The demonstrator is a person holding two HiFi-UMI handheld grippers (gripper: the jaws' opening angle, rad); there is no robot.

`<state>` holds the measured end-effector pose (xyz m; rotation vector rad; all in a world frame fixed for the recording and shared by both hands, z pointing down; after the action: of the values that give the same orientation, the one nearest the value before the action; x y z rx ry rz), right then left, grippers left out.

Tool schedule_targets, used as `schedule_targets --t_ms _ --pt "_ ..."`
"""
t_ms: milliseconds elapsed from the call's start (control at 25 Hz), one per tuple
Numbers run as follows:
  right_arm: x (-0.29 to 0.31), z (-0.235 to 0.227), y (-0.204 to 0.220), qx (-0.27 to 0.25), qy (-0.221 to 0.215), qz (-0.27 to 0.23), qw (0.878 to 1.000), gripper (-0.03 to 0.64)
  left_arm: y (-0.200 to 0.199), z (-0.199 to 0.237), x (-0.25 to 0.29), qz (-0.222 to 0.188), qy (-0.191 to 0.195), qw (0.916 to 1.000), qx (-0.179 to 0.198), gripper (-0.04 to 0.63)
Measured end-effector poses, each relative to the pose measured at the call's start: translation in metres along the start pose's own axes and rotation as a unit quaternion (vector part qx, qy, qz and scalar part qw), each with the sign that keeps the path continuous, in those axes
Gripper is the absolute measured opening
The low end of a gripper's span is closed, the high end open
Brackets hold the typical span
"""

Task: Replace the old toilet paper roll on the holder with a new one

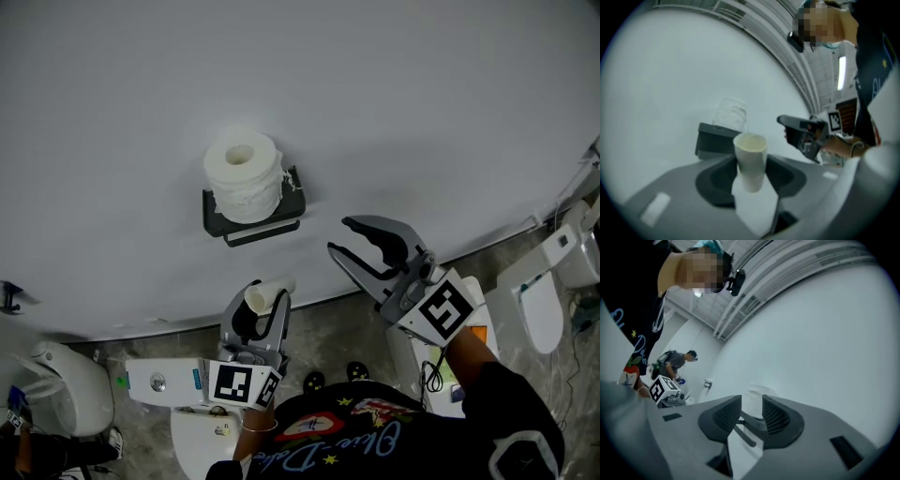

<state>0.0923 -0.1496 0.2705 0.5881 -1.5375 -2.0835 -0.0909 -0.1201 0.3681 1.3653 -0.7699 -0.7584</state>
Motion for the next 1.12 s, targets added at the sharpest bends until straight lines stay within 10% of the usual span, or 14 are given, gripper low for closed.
schedule_targets --t_ms 160,400,640,1120 --pt "0.044 -0.012 -0.046 -0.13 -0.099 0.059 0.985 0.152 -0.001 0.008 -0.012 -0.004 -0.016 0.9998 -0.004 0.184" --pt "0.113 -0.019 -0.073 -0.343 -0.204 0.205 0.894 0.183 0.001 0.021 -0.033 -0.014 -0.045 0.9987 -0.016 0.186" --pt "0.148 -0.02 -0.066 -0.359 -0.269 0.296 0.843 0.199 0.005 0.036 -0.053 -0.022 -0.08 0.9961 -0.029 0.186" --pt "0.17 -0.016 -0.066 -0.372 -0.321 0.366 0.79 0.199 0.006 0.045 -0.059 -0.026 -0.092 0.9947 -0.037 0.186"
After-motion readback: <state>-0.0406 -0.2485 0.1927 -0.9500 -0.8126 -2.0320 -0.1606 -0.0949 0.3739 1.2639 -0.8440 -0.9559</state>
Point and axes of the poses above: the fingertips, and each gripper's own axes: x forward along the fingers, z to its left, y out of its underside, the point moved 6 cm from there along -x, backward along the fingers, and after that the axes turned 7 degrees about z, right-handed, at the moved point
